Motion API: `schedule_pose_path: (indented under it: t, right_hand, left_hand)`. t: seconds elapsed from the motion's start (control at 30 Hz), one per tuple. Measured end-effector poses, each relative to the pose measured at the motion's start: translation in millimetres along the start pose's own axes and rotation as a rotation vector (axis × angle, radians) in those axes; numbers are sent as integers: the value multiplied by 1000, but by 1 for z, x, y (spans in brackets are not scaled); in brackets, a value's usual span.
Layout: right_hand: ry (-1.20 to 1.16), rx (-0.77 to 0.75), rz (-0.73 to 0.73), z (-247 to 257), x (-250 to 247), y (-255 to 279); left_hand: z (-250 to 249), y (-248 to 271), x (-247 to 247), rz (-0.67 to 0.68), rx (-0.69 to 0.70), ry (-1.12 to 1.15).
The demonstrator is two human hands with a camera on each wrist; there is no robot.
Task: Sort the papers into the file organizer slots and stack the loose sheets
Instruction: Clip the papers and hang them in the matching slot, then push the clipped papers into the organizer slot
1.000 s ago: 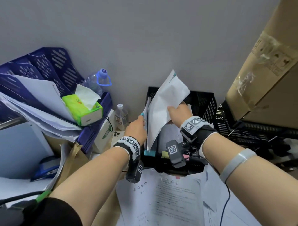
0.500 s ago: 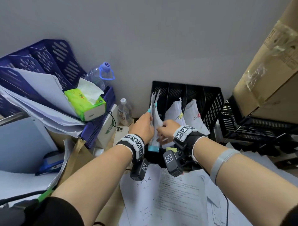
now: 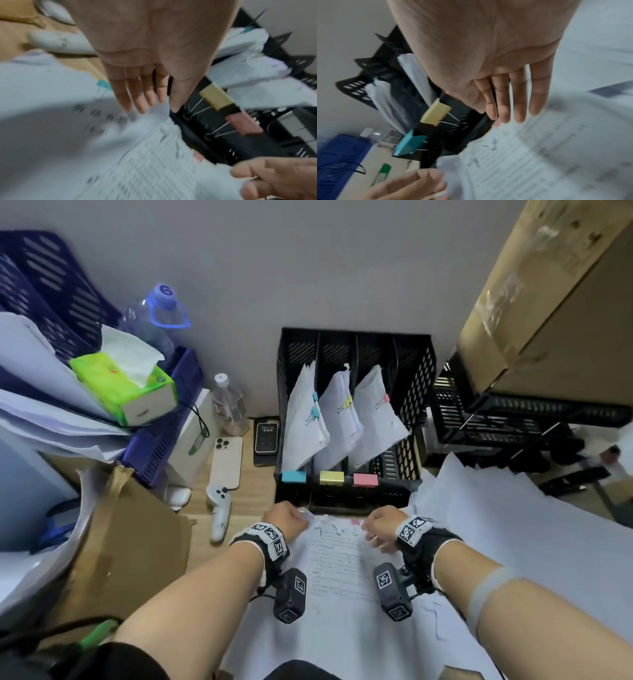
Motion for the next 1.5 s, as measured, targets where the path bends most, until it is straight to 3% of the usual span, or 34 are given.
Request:
schedule_pose_path:
  t: [0.07,0.13,0.23,0.37,0.57,0.8,1.0,1.13,1.2,1.27,1.33,1.43,1.5]
  right_hand:
    - [223,88,-104,-31,-6,0]
    - [386,198,-228,-60,-9,5]
    - [241,238,-256,-97,3,8]
    - [161,110,-178,-118,16,2]
    - [49,-29,-224,-112,3,8]
    - [-17,-128,-290,-94,-27,18]
    - [-174,-230,-337,-87,-47,25]
    - [-148,-235,-445,-74,-70,41]
    - [-93,-201,-554,-64,-83,55]
    - [-34,-226,-657,-45,-94,73]
    - [-40,-287,-502,-22,-90,86]
    - [-304,-380,-63,13,-64,106]
    - [-325,-459,-64,34,-59,119]
  left_hand:
    - [17,1,30,117,-63,-91]
    - [29,2,51,142,-103,-86]
    - [35,3,71,148,-125,3]
    - [28,12,80,134,-87,43]
    - [16,24,70,144,-54,116]
    - [-10,38,51,135,31,367]
    - [-19,47,58,297,25,527]
    - [-35,55,65,359,102,455]
    - [-53,55,56,298,183,375]
    - [-76,53,39,137,286,260]
    - [-104,58,23,8,411,211]
    - [-148,68,19,6,555,180]
    - [-182,81,28,92,695,83]
Point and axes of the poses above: each hand's wrist, its own y-axis away from the middle knuckle, its own x-axis out of the palm, z = x × y, the point moved 6 cm from there along -y, towards the middle knuckle, and after that the axes turned 9 degrees about z, right-handed, at the moved point
